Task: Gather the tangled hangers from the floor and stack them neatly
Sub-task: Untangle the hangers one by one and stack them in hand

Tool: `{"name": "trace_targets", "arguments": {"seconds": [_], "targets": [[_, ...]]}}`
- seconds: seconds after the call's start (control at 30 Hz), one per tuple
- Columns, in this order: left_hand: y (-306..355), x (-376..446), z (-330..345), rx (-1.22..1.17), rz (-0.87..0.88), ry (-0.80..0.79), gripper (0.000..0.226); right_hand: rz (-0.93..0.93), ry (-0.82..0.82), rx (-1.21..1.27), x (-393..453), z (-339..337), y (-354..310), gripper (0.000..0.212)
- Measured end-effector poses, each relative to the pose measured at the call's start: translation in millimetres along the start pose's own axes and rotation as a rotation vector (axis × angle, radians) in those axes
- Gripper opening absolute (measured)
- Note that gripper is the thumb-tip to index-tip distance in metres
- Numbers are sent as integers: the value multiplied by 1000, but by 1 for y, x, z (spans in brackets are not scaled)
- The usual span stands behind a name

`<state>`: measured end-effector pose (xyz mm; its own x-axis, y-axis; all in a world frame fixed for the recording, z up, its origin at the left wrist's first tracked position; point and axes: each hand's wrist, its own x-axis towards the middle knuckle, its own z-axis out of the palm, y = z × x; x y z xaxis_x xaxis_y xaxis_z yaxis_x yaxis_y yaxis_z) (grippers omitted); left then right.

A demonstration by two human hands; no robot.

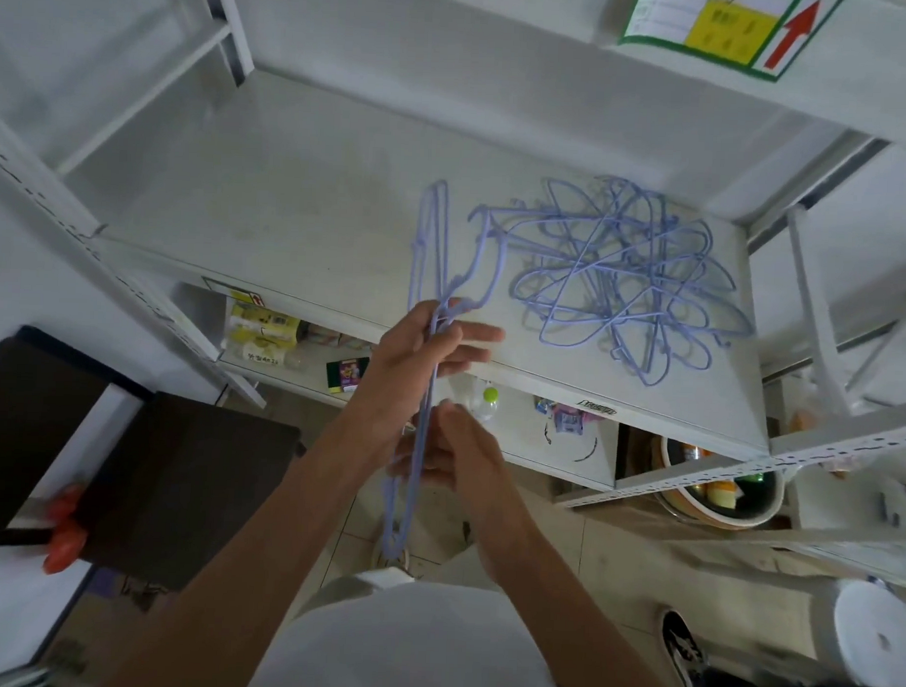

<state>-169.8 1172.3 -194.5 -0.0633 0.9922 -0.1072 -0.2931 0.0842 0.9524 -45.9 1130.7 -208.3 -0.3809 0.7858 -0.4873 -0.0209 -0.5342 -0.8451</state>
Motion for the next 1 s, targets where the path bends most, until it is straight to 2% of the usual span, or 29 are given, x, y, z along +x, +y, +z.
{"name": "trace_targets", "arguments": {"seconds": [0.1, 0.23, 0.4, 0.53, 0.7, 0.8, 1.0], "targets": [[0, 4, 4, -17, -44, -18, 25, -40, -37, -51, 1, 5, 5, 29], [-1, 7, -5, 53, -178, -154, 35, -112, 59, -261, -2, -2, 10, 34], [5, 22, -19, 151, -147, -175, 36, -54, -95, -101, -10, -16, 13, 36], [17, 42, -30, 36, -232, -191, 35, -62, -91, -103, -22, -13, 27, 39], [22, 61, -33, 14, -358, -267, 31, -8, -79, -27, -23, -11, 31, 37], [19, 72, -32, -45, -383, -283, 33, 15, -35, 41, -20, -20, 27, 30], [14, 82, -25, 8, -406, -356, 35, -76, 186, 64, 0, -75, 5, 37]]}}
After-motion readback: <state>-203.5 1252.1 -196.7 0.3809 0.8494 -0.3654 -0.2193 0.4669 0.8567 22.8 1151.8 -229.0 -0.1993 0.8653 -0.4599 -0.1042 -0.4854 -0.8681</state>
